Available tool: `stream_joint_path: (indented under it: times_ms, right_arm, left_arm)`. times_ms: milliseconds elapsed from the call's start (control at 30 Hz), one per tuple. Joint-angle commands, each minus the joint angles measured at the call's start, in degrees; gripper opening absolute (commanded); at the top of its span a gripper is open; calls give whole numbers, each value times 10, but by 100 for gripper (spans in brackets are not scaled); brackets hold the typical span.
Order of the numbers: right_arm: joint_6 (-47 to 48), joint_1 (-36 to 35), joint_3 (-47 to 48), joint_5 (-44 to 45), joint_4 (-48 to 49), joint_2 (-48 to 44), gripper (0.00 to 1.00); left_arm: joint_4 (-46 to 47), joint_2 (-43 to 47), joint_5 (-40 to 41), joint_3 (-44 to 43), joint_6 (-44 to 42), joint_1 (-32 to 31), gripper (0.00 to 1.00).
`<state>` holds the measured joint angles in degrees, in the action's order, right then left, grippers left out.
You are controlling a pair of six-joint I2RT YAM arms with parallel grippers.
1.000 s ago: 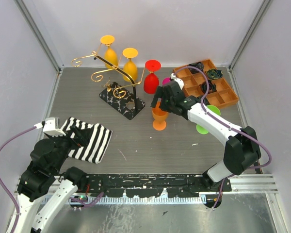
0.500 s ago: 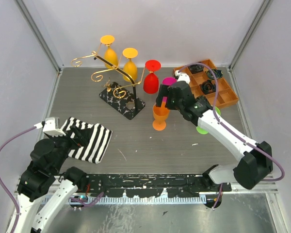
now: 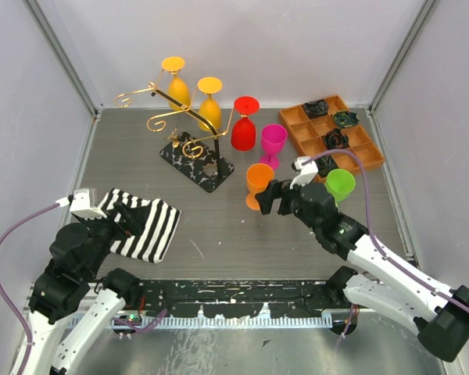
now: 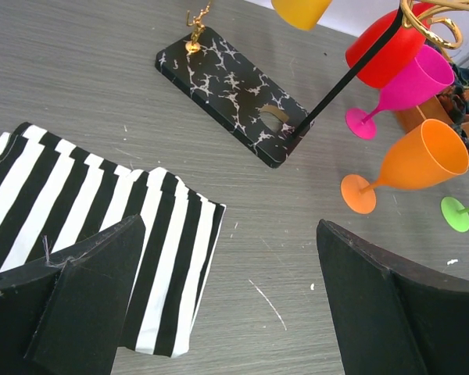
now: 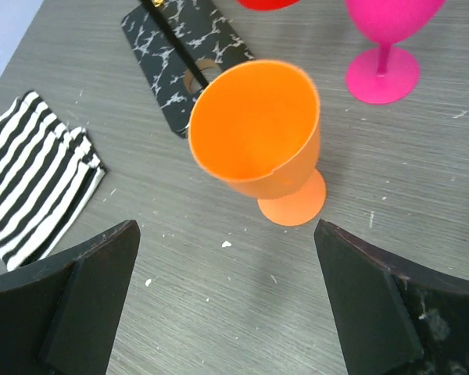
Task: Place the wine glass upside down on the wine glass rack
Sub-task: Pick up the wine glass at the center of the board.
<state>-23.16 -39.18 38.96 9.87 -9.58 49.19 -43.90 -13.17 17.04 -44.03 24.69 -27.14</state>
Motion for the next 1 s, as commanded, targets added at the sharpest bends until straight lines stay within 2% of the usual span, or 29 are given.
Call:
stream_joint_path:
  times_ms: [0,233,367,500,700,967]
  right_arm:
    - [27,-41,-89,42,109,-36,100]
    - [62,-59,-264,63,402,-36,100]
    - [98,-60,-321,74,568,18,100]
    - [130,-59,-320,78,655,113,100]
    - [178,-59,-328,80,866,281,98]
    - [197,-59,-295,107,1023,447,94]
  left_arm:
    - [18,-1,-7,5,2,1,98]
    - [18,-15,-9,5,2,1,98]
    - [18,-22,-13,4,2,2,98]
    - [19,-22,-10,5,1,1,98]
    - [19,-20,-6,6,2,1,98]
    - [21,-27,-13,5,0,2,98]
